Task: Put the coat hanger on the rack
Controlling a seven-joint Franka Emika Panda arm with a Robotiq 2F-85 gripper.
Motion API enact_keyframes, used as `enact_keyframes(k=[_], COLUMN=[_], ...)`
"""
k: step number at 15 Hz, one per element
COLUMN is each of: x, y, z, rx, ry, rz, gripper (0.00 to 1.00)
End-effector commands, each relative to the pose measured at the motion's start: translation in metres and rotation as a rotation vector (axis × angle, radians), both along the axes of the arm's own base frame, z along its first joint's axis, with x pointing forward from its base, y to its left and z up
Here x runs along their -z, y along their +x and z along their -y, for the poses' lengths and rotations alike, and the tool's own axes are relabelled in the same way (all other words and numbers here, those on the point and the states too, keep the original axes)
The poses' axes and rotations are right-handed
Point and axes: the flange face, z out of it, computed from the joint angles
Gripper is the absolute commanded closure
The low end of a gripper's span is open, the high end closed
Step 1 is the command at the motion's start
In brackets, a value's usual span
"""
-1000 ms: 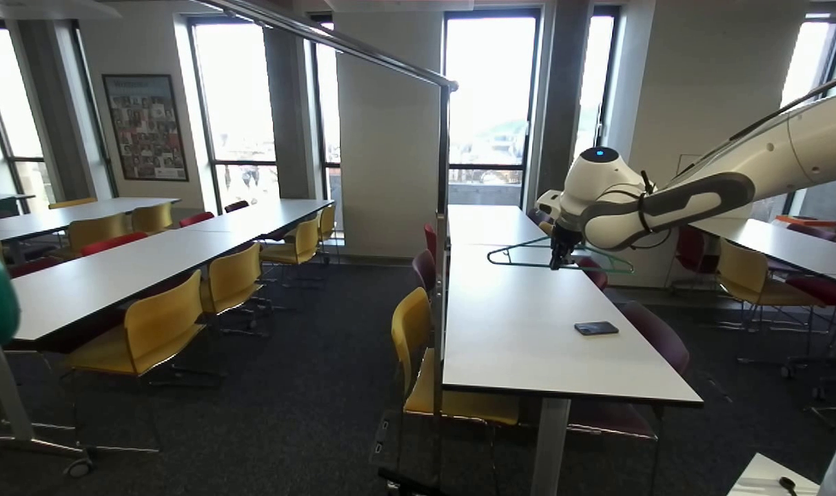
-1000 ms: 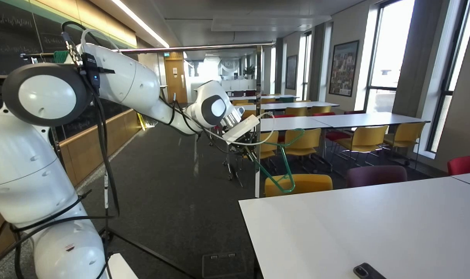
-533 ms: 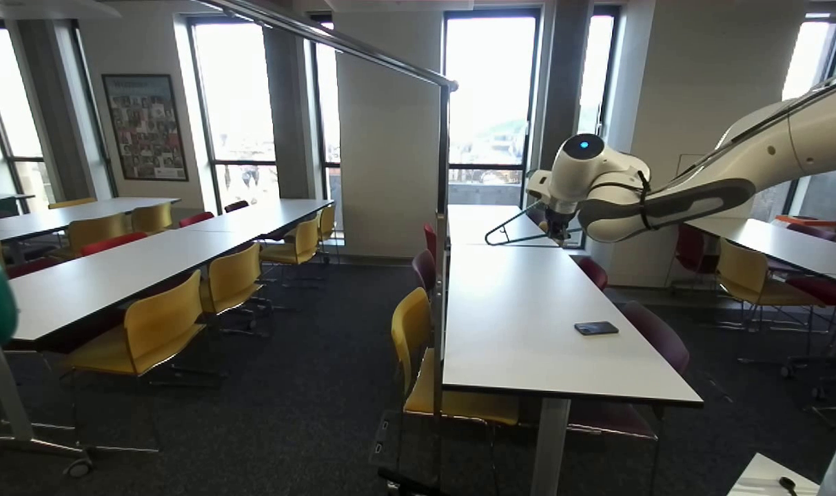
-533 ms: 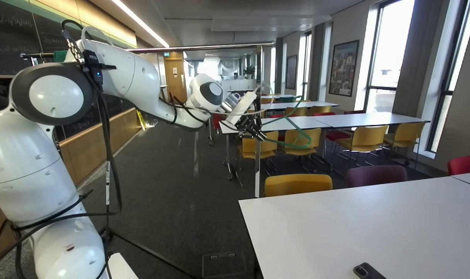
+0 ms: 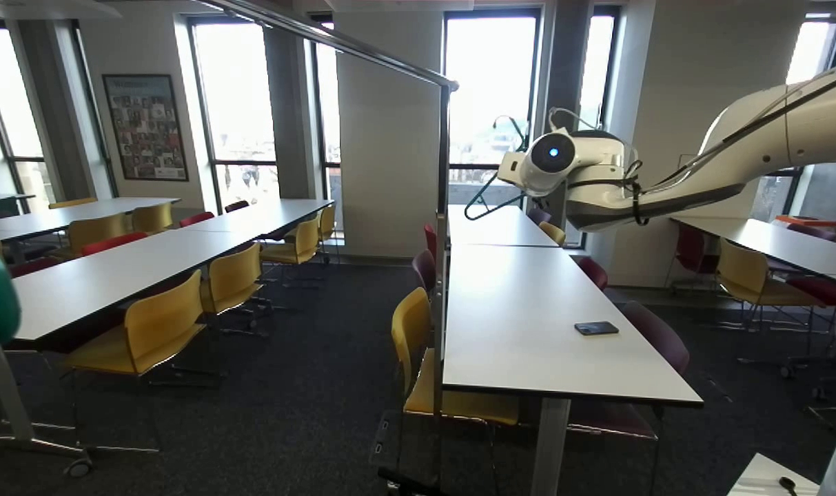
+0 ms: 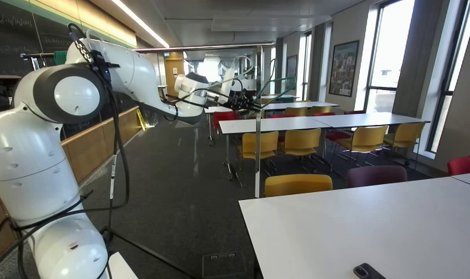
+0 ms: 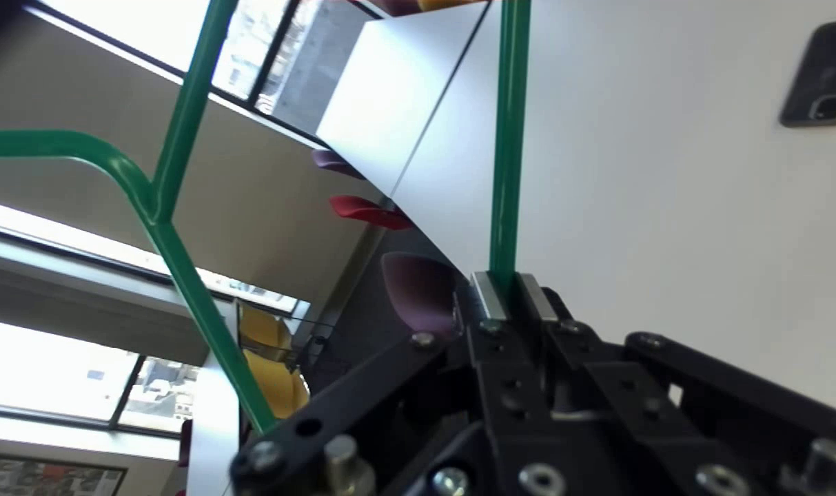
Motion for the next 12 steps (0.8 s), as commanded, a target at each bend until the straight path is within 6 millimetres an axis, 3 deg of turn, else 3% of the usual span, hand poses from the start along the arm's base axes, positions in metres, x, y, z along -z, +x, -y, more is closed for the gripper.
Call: enact_keyframes(k=[1, 7, 12], x=[-0.038, -0.111, -0.126], y=[0.002, -0.019, -0.008], z=[-0.026, -0.061, -0.076], rx=[-0.013, -0.019, 0.004], ry=[-0.133, -0.219, -0.275], rz=[0.150, 0.396, 0.302], gripper=[0.98, 0.98, 0.98])
